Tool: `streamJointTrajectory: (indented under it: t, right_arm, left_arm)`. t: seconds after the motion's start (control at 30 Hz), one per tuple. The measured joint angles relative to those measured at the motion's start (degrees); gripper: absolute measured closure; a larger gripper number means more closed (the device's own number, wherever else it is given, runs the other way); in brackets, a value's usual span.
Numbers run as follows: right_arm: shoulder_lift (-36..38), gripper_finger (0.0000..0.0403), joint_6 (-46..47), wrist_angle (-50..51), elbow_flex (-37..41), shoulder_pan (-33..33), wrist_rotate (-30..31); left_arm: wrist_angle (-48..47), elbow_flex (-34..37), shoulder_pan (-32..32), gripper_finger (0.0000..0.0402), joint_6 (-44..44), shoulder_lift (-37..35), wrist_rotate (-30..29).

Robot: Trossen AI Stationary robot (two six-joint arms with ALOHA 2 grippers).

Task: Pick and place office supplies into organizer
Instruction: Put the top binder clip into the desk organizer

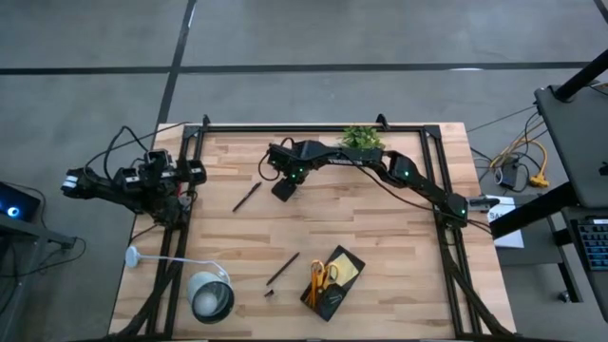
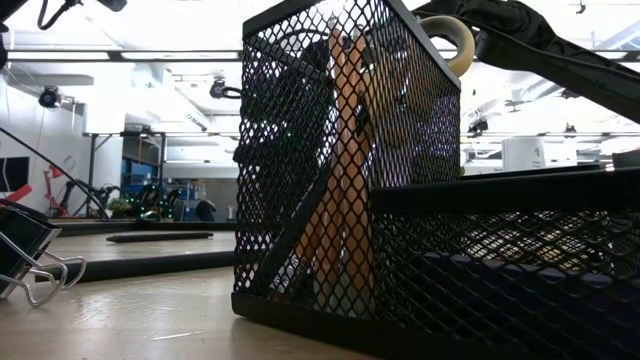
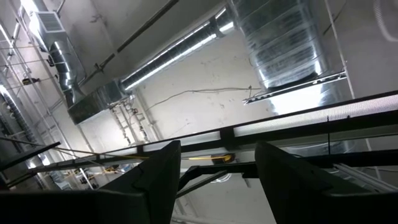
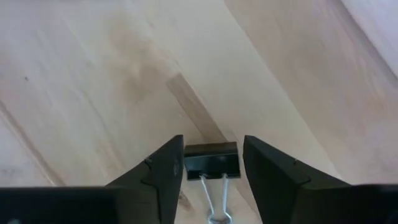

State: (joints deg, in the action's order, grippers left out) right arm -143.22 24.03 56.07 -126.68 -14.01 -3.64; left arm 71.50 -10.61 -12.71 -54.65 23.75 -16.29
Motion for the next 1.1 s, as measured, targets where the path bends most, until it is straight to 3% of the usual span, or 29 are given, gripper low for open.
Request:
streamJointTrajectory:
  t: [0.27, 0.63, 0.73, 0.9, 1.1]
  right_arm:
    - [0.0, 0.0256, -0.02, 0.82, -0.3, -0.02, -0.71]
    - [0.04, 0.0124, -1.16, 2.04, -0.3, 1.5, -1.92]
    - [-0.09, 0.0095, -1.39, 2.1, -0.04, 2.09, 0.36]
    - [-0.26, 0.0073, -1.27, 2.17, 0.72, 1.98, 1.08]
    - [-0.25, 0.0077, -1.64, 2.73, 2.53, 2.08, 3.26]
  left_arm:
    - [0.0, 0.0, 0.0, 0.021, 0.02, -0.68, 0.04]
    - [-0.04, 0.0, -0.01, 0.021, 0.09, -0.61, 0.66]
    - [-0.02, 0.0, -0.02, 0.021, 0.09, -0.57, 1.03]
    - [-0.05, 0.0, -0.02, 0.021, 0.09, -0.61, 1.65]
    - [-0.03, 0.0, -0.02, 0.021, 0.08, -0.64, 4.74]
